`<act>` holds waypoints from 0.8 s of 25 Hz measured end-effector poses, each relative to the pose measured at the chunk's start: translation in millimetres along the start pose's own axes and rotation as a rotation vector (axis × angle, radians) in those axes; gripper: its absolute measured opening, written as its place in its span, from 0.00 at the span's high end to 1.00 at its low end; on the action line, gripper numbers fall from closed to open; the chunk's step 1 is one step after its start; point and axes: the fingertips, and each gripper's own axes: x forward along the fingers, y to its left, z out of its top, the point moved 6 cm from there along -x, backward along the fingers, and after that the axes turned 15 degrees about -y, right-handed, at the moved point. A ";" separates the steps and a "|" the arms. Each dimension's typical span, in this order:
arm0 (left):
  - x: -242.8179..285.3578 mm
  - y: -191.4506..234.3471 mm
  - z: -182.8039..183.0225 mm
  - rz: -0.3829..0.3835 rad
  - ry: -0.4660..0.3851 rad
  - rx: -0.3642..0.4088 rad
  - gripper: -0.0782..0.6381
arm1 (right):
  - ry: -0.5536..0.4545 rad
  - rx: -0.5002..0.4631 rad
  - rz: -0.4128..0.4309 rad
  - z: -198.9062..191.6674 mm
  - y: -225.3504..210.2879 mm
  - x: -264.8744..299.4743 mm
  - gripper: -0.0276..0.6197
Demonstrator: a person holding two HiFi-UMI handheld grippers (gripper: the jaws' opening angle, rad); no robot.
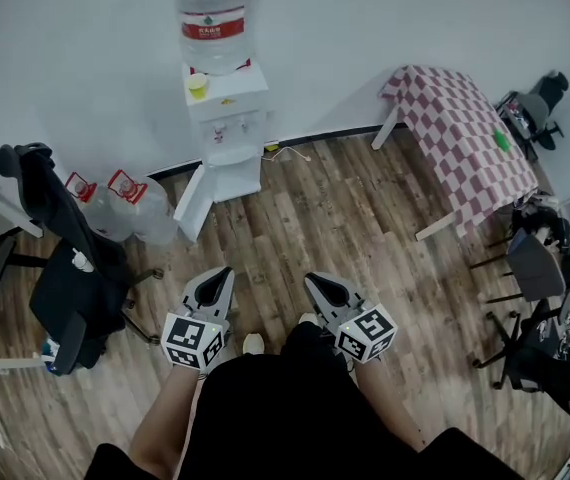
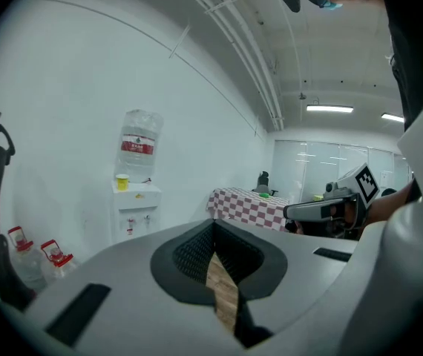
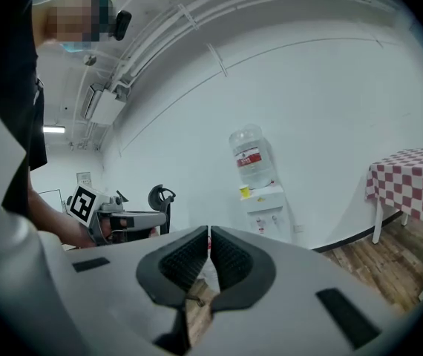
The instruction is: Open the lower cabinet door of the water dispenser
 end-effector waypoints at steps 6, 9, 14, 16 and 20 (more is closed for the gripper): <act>-7.1 -27.9 -2.7 0.041 -0.012 0.003 0.87 | 0.008 -0.007 0.043 -0.3 4.4 -17.9 0.91; -1.7 -41.3 1.1 0.085 -0.023 -0.001 0.87 | 0.005 -0.003 0.058 10.0 -0.9 -26.9 0.91; 2.6 -67.3 4.1 0.134 -0.037 -0.013 0.87 | 0.005 0.002 0.106 22.0 -4.3 -44.8 0.91; 4.7 -75.3 4.4 0.146 -0.039 -0.013 0.87 | 0.001 0.008 0.108 23.7 -8.5 -51.8 0.91; 3.2 -85.6 4.5 0.161 -0.026 -0.003 0.87 | 0.009 0.005 0.104 24.1 -12.7 -65.6 0.92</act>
